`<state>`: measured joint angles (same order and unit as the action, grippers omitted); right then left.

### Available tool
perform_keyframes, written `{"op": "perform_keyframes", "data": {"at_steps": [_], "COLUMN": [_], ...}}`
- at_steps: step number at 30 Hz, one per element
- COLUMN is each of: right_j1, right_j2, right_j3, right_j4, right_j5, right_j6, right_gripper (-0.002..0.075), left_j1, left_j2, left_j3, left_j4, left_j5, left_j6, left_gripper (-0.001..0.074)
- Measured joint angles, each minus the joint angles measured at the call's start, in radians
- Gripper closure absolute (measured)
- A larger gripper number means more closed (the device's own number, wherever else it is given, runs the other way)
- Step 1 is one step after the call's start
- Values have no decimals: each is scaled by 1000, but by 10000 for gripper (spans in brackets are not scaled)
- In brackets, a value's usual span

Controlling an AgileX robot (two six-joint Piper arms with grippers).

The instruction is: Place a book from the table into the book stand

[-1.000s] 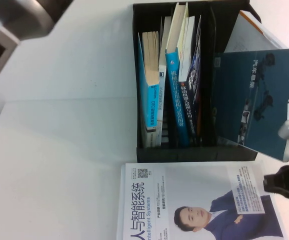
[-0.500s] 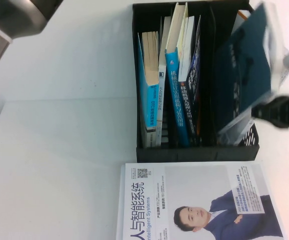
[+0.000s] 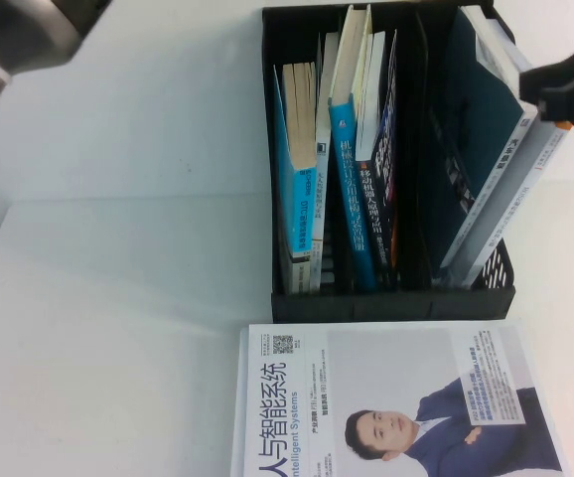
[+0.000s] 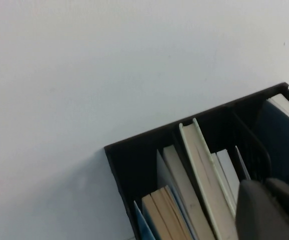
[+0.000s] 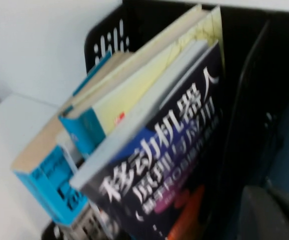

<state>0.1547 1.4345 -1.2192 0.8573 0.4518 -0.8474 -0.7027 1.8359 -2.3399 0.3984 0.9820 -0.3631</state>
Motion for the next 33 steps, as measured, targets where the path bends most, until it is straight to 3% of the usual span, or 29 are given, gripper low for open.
{"op": "perform_keyframes", "data": {"at_steps": [6,12,19,25,33], "right_j1": [-45,-110,-136,-137,-137], "right_j2": [-126,-315,-557,-765,-981], "right_j3": [0,23,315,550,717], "right_j4": [-211,-276,-289,-289,-289], "right_j5": [58,109,33,36,55], "right_j6": [197,326,376,380,380], "right_gripper": [731,731,731,731,731], "left_j1": [0,0,0,0,0], "left_j2": [-43,-75,-133,-267,-521], "left_j3": [0,2,125,385,908], "left_j4": [-63,-306,-561,-576,-651], "left_j5": [36,90,81,13,-246], "left_j6": [84,277,444,493,514], "left_gripper": [737,737,737,737,737]}}
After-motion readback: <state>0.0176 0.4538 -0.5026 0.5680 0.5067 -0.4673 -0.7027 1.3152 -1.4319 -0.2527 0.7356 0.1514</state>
